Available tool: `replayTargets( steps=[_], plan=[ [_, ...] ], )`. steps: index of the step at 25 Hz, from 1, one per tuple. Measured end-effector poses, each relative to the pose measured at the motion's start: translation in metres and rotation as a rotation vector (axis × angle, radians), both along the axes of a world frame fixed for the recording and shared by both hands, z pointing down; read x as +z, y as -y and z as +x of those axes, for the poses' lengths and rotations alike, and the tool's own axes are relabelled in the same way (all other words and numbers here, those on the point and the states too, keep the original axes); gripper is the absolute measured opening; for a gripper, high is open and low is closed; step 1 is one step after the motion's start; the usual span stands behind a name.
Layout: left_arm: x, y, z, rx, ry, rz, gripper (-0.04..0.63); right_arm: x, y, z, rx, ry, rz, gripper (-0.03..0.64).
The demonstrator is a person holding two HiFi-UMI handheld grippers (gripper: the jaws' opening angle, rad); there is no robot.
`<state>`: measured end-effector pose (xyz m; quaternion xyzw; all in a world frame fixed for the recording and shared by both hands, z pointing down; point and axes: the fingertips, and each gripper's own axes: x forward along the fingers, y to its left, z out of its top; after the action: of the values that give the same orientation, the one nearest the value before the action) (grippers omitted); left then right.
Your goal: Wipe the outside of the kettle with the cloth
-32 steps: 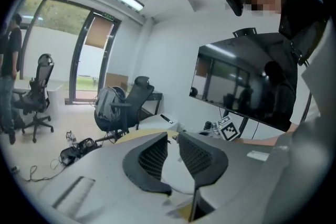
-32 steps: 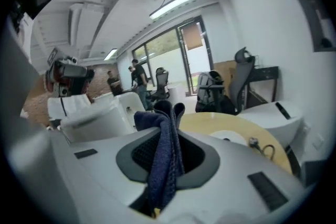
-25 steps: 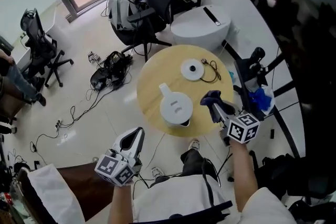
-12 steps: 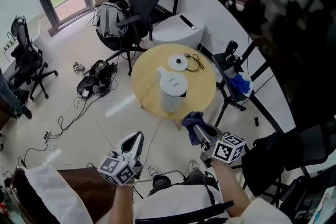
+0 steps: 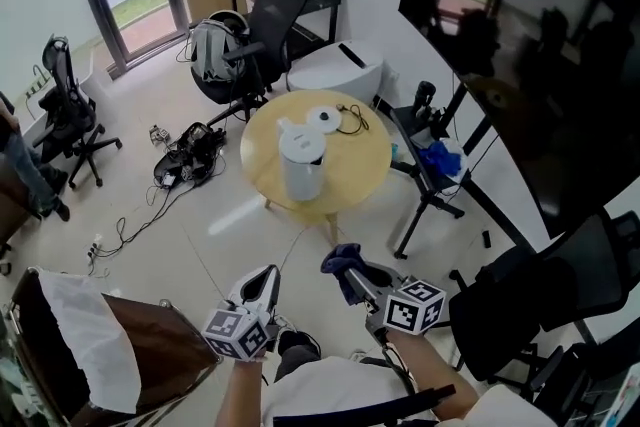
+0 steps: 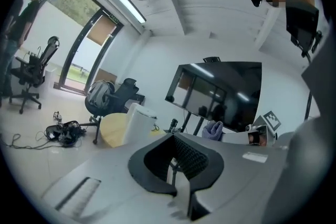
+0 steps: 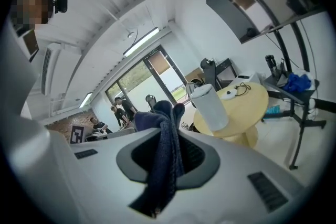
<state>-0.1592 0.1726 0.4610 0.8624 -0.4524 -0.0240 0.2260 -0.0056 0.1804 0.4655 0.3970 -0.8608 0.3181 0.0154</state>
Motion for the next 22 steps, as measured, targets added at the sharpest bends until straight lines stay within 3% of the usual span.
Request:
replayTargets(
  steps=[5,9,13,22],
  plan=[
    [0.0,-0.065,0.041,-0.045,0.13,-0.01,0.005,0.016,-0.061,0.066,0.069,-0.003,-0.004,0.067],
    [0.002,-0.103,0.058,-0.096,0.195,-0.03,0.005,0.027,-0.098,0.089,0.074,0.011,-0.017,0.067],
    [0.004,-0.124,0.065,-0.119,0.202,-0.038,0.005,0.017,-0.12,0.088,0.079,0.014,0.009,0.067],
    [-0.004,-0.145,0.051,-0.047,0.203,0.0,0.005,-0.024,-0.144,0.058,0.169,-0.05,0.118,0.067]
  ],
)
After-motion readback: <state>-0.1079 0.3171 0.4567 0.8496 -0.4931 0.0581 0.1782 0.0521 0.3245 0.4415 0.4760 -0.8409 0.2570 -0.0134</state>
